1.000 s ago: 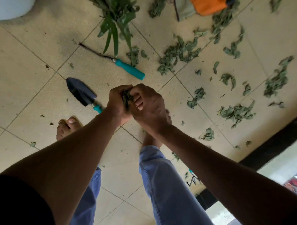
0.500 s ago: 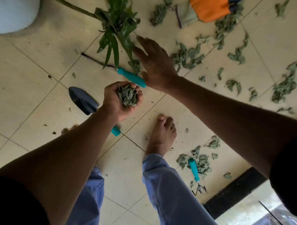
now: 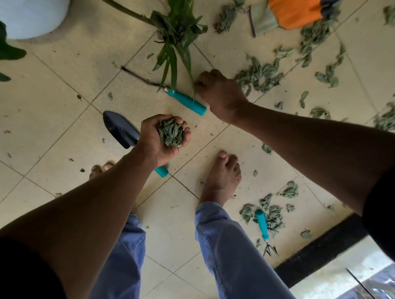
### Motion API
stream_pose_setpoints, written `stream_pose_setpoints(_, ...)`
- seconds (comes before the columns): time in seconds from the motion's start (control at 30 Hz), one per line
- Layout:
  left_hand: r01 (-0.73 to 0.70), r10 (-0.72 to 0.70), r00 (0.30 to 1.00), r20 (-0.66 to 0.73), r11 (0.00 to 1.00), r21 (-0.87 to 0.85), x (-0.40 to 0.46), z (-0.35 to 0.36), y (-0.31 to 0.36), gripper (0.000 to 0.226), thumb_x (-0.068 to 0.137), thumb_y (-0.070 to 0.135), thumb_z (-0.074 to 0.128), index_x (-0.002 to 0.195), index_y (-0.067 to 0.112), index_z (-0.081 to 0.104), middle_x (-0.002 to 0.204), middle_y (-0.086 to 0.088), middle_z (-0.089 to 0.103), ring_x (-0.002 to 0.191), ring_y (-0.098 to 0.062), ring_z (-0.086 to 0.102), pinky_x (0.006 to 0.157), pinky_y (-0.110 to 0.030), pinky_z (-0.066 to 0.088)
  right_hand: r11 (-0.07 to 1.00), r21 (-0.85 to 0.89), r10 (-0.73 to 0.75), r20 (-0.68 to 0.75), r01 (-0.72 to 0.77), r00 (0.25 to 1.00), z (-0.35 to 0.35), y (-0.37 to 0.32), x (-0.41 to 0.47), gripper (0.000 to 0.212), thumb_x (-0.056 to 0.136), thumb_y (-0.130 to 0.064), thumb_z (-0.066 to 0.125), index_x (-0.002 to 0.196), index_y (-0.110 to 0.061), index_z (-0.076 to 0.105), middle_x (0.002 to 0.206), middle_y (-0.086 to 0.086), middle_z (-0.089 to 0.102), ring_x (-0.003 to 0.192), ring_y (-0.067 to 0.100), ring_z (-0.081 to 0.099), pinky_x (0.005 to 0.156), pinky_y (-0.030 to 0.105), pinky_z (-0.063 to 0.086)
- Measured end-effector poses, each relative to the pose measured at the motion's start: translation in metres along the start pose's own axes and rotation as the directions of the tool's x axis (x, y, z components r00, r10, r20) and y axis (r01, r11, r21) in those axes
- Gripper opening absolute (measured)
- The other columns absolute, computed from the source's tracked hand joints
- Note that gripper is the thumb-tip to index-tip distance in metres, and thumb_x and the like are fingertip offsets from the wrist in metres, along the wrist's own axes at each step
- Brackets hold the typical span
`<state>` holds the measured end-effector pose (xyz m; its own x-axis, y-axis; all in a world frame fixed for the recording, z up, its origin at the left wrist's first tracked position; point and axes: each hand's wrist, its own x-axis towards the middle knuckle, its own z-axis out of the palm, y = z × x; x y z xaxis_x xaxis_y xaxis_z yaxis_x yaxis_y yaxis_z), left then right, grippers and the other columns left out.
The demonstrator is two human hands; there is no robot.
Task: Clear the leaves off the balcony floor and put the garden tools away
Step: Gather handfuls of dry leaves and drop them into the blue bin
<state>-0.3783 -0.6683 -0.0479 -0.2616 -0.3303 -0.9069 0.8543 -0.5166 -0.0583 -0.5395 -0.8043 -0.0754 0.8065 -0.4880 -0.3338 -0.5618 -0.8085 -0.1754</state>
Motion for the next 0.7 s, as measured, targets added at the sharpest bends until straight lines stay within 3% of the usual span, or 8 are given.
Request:
stream_pose_setpoints(0.1,0.016,-0.016,1.000,0.011,1.000,0.009,0.001,0.005,-0.005,0.024,0.089,0.024,0.051,0.076,0.007,0.064,0.083,-0.009,0.060,0.076,-0.024,0.062,0.075,-0.031,0.055,0.986,0.119,0.115,0.032,-0.117,0.993,-0.003,0.008,-0.027,0.035,0.072,0.012,0.057,0.102,-0.002,0.070,0.105,0.021,0.064,0.094,0.040,0.062,0.063,0.043,0.060)
stream_pose_setpoints(0.17,0.025,-0.026,1.000,0.015,1.000,0.014,0.002,0.009,-0.009,0.028,0.092,0.025,0.049,0.076,0.007,0.063,0.083,-0.010,0.059,0.077,-0.025,0.062,0.076,-0.031,0.054,0.949,0.219,0.245,-0.053,-0.228,0.968,-0.003,0.014,-0.035,0.033,0.073,0.016,0.058,0.094,-0.004,0.072,0.095,0.019,0.066,0.085,0.037,0.065,0.063,0.041,0.059)
stream_pose_setpoints(0.23,0.034,-0.035,0.999,0.013,0.999,0.015,0.004,0.014,-0.012,0.029,0.093,0.025,0.048,0.077,0.007,0.063,0.084,-0.010,0.059,0.078,-0.025,0.062,0.078,-0.031,0.054,0.855,0.410,0.400,-0.130,-0.318,0.907,-0.012,0.010,-0.043,0.027,0.079,0.014,0.060,0.089,-0.005,0.074,0.088,0.013,0.068,0.079,0.028,0.066,0.063,0.039,0.058)
stream_pose_setpoints(0.3,0.044,-0.044,0.999,0.008,0.999,0.019,0.005,0.020,-0.014,0.028,0.093,0.026,0.048,0.079,0.006,0.063,0.086,-0.010,0.058,0.081,-0.025,0.061,0.080,-0.032,0.053,0.768,0.567,0.490,-0.223,-0.297,0.842,-0.028,-0.009,-0.057,0.020,0.085,0.010,0.064,0.089,-0.005,0.076,0.086,0.008,0.072,0.077,0.019,0.066,0.066,0.035,0.058)
stream_pose_setpoints(0.4,0.028,-0.029,0.999,0.017,0.997,0.067,0.003,0.036,-0.021,0.030,0.095,0.025,0.046,0.082,0.007,0.066,0.085,-0.009,0.064,0.081,-0.023,0.064,0.075,-0.030,0.057,0.670,0.712,0.531,-0.260,-0.212,0.806,-0.065,-0.049,-0.080,0.018,0.088,0.007,0.067,0.096,-0.005,0.077,0.091,0.007,0.073,0.081,0.016,0.070,0.066,0.030,0.060)
stream_pose_setpoints(0.5,-0.020,0.016,0.999,0.028,0.985,0.171,0.003,0.048,-0.027,0.030,0.098,0.024,0.043,0.082,0.013,0.066,0.076,-0.002,0.067,0.071,-0.017,0.066,0.066,-0.025,0.055,0.660,0.732,0.504,-0.263,-0.170,0.823,-0.085,-0.085,-0.094,0.028,0.082,0.014,0.065,0.101,-0.003,0.076,0.094,0.010,0.074,0.086,0.021,0.070,0.076,0.035,0.060)
stream_pose_setpoints(0.6,-0.025,0.006,0.995,0.101,0.981,0.194,0.006,0.059,-0.033,0.025,0.093,0.026,0.046,0.080,0.013,0.064,0.076,-0.002,0.058,0.075,-0.018,0.057,0.076,-0.032,0.049,0.663,0.724,0.477,-0.212,-0.190,0.853,-0.080,-0.104,-0.101,0.030,0.086,0.009,0.059,0.111,-0.001,0.072,0.105,0.012,0.072,0.095,0.024,0.066,0.083,0.039,0.057)
stream_pose_setpoints(0.7,-0.026,0.017,0.995,0.095,0.995,0.096,0.009,0.071,-0.039,0.027,0.088,0.028,0.048,0.091,0.007,0.064,0.085,-0.009,0.059,0.085,-0.024,0.060,0.087,-0.035,0.053,0.644,0.711,0.512,-0.127,-0.282,0.849,-0.066,-0.114,-0.107,0.035,0.090,0.005,0.055,0.123,0.000,0.067,0.119,0.014,0.067,0.105,0.027,0.065,0.086,0.042,0.058)
